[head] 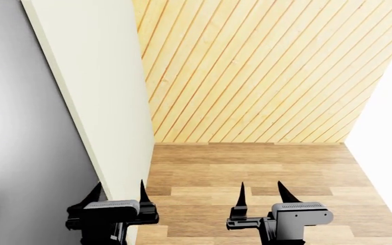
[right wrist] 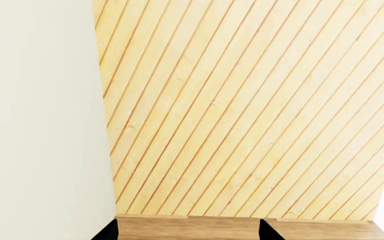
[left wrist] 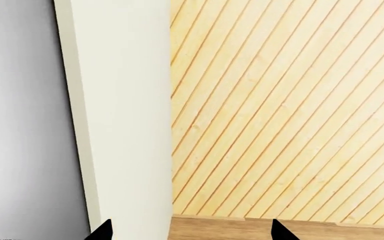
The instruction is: Close the fridge door
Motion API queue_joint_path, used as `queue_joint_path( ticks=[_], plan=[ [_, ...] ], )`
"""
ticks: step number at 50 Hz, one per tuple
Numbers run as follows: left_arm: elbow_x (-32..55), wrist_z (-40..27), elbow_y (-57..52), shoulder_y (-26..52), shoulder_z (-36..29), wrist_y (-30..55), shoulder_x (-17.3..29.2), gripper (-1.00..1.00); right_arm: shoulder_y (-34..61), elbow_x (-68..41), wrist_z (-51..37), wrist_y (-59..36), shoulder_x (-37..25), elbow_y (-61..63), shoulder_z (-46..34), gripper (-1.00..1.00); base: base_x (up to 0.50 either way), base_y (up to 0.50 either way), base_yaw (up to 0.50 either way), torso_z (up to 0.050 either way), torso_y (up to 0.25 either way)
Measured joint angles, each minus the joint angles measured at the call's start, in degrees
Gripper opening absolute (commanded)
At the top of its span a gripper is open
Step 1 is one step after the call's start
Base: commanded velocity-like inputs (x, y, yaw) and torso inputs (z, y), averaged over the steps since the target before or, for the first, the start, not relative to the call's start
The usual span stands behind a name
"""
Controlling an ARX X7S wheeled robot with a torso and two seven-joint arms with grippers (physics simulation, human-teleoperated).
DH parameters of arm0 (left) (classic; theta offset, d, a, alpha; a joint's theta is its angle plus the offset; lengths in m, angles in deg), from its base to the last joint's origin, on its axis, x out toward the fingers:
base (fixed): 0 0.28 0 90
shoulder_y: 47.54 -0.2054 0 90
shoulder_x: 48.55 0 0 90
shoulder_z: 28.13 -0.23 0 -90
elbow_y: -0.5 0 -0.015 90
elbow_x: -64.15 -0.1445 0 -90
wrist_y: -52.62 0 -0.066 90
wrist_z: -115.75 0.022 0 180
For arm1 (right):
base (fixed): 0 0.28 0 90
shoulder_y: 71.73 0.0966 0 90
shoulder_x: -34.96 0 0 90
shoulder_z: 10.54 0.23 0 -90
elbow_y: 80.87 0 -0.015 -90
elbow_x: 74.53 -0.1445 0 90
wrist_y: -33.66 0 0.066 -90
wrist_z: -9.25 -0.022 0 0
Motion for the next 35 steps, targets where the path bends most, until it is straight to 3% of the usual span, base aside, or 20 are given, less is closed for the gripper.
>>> queue_joint_path(
  ticks=[18,35],
  plan=[
    [-5.25,-20.76,-7.98,-0.25,9.24,4.96,-4.83,1.00,0.11,-0.21,-0.72,-0.35,-0.31,0.01,-0.39,1.00,0.00,0.00,0.00,0.000,0.000],
    [-0.94,-28.06,-13.52,8.17,15.42,18.87,-4.71,1.00,-0.08,-0.25,-1.47,-0.07,-0.57,0.22,-0.68,1.00,0.00,0.00,0.00,0.000,0.000]
  ],
)
